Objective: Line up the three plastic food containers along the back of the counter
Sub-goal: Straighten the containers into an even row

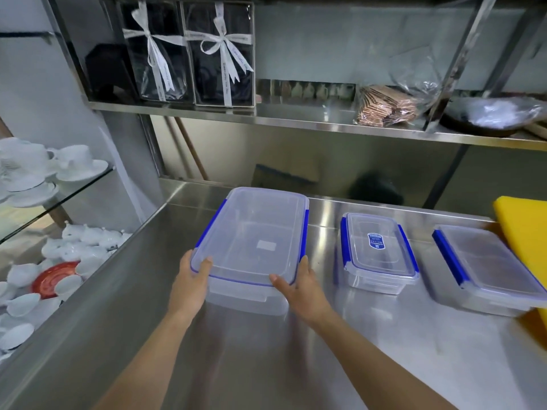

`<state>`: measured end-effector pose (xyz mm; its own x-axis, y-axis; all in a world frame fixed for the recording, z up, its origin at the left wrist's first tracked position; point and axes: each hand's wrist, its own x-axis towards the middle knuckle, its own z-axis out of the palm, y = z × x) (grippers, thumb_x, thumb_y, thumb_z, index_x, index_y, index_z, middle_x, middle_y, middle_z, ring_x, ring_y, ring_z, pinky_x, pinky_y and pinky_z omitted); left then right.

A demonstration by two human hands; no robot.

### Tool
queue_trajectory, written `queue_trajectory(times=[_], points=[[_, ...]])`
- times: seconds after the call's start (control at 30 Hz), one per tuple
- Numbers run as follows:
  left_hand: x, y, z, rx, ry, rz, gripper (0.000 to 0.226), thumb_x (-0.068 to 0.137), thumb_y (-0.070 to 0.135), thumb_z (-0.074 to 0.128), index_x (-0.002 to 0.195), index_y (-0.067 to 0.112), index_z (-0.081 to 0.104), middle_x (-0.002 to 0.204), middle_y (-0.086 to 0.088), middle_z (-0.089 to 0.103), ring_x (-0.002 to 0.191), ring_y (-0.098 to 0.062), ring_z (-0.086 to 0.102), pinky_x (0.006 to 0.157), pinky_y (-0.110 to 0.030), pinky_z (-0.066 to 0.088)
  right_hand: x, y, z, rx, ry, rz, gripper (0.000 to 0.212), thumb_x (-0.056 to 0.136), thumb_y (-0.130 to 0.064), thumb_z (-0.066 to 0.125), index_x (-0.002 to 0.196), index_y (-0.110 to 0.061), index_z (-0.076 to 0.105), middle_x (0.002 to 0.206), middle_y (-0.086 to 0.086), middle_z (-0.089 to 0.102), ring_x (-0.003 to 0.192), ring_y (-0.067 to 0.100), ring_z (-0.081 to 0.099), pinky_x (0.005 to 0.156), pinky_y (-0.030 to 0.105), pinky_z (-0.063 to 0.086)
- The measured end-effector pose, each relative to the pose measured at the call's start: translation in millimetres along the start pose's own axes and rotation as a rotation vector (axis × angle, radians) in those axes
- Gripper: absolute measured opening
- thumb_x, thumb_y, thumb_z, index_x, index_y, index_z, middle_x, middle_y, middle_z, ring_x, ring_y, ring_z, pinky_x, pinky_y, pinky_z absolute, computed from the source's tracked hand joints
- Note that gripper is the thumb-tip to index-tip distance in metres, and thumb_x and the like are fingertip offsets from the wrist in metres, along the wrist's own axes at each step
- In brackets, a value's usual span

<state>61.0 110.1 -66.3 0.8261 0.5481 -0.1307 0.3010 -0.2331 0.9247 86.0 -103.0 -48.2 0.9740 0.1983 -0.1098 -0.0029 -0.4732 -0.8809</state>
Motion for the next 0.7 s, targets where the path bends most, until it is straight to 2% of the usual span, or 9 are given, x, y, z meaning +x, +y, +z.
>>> queue_trajectory(times=[0.07,0.13,0.23,0.3,0.4,0.47,0.57,0.63,0.7], points=[[-2.1,5.4,2.6,0.067,0.043,-0.032,0.051,0.089,0.040,0.046,0.135,0.023,0.031,0.119,-0.011,0.055,0.105,-0.034,0.053,0.094,-0.045,0.042,0.1,-0.6,-6.5,-0.025,-0.032,0.005,0.075,0.081,-0.049,0.059,0.138,-0.016,0.024,0.139,0.006,0.043,0.120,0.023,0.049,0.102,0.042,0.044],[-4.4,16.7,5.9,0.268,0.172,-0.001,0.056,0.088,0.033,0.051,0.136,0.011,0.033,0.128,-0.022,0.048,0.114,-0.041,0.045,0.099,-0.049,0.036,-0.4,0.9,-17.8,-0.050,-0.030,0.004,0.064,0.081,-0.050,0.058,0.132,-0.020,0.035,0.134,0.005,0.049,0.115,0.021,0.052,0.098,0.041,0.046],[-18.6,47.2,21.5,0.443,0.315,0.230,0.056,0.082,0.021,0.062,0.130,0.002,0.040,0.133,-0.027,0.043,0.121,-0.043,0.038,0.101,-0.052,0.029,1.0,7.5,-49.0,-0.171,0.116,0.033,0.049,0.085,-0.045,0.054,0.123,-0.014,0.047,0.123,0.008,0.059,0.102,0.022,0.056,0.084,0.032,0.044],[-32.1,68.9,41.8,0.429,0.309,0.445,0.051,0.080,0.014,0.064,0.125,0.001,0.044,0.129,-0.025,0.047,0.118,-0.043,0.041,0.098,-0.052,0.032,2.6,14.0,-75.2,-0.237,0.238,0.045,0.042,0.088,-0.038,0.052,0.120,-0.012,0.051,0.117,0.011,0.063,0.103,0.028,0.059,0.085,0.036,0.046],[-57.0,96.4,83.2,0.397,0.152,0.697,0.043,0.084,0.015,0.060,0.124,0.004,0.047,0.125,-0.018,0.055,0.114,-0.035,0.049,0.096,-0.045,0.040,3.3,27.8,-112.0,-0.249,0.400,0.050,0.031,0.090,-0.030,0.049,0.114,-0.011,0.055,0.108,0.012,0.067,0.095,0.029,0.061,0.082,0.039,0.049],[-72.1,107.1,116.3,0.372,-0.011,0.759,0.045,0.086,0.020,0.058,0.128,0.009,0.045,0.128,-0.013,0.055,0.116,-0.030,0.050,0.095,-0.040,0.043,2.1,42.3,-130.9,-0.271,0.457,0.054,0.032,0.091,-0.028,0.049,0.117,-0.011,0.054,0.114,0.011,0.064,0.099,0.028,0.061,0.084,0.040,0.050],[-88.3,109.1,165.9,0.348,-0.265,0.623,0.056,0.087,0.035,0.056,0.137,0.025,0.032,0.145,0.000,0.040,0.129,-0.019,0.039,0.100,-0.035,0.039,0.7,67.5,-150.9,-0.318,0.472,0.091,0.042,0.090,-0.029,0.052,0.128,-0.013,0.045,0.132,0.013,0.050,0.113,0.029,0.053,0.093,0.043,0.049],[-92.8,104.0,191.0,0.282,-0.399,0.474,0.062,0.086,0.040,0.057,0.139,0.031,0.025,0.147,0.005,0.035,0.123,-0.005,0.036,0.092,-0.025,0.035,1.5,83.9,-159.3,-0.329,0.445,0.133,0.050,0.090,-0.032,0.051,0.135,-0.016,0.037,0.138,0.014,0.041,0.120,0.030,0.047,0.096,0.044,0.045],[-93.3,94.8,209.7,0.212,-0.504,0.350,0.066,0.085,0.043,0.057,0.139,0.034,0.021,0.149,0.006,0.031,0.115,0.002,0.030,0.090,-0.023,0.031,3.3,97.5,-164.6,-0.324,0.382,0.148,0.054,0.090,-0.036,0.050,0.138,-0.021,0.030,0.141,0.013,0.038,0.123,0.031,0.044,0.098,0.044,0.043]])
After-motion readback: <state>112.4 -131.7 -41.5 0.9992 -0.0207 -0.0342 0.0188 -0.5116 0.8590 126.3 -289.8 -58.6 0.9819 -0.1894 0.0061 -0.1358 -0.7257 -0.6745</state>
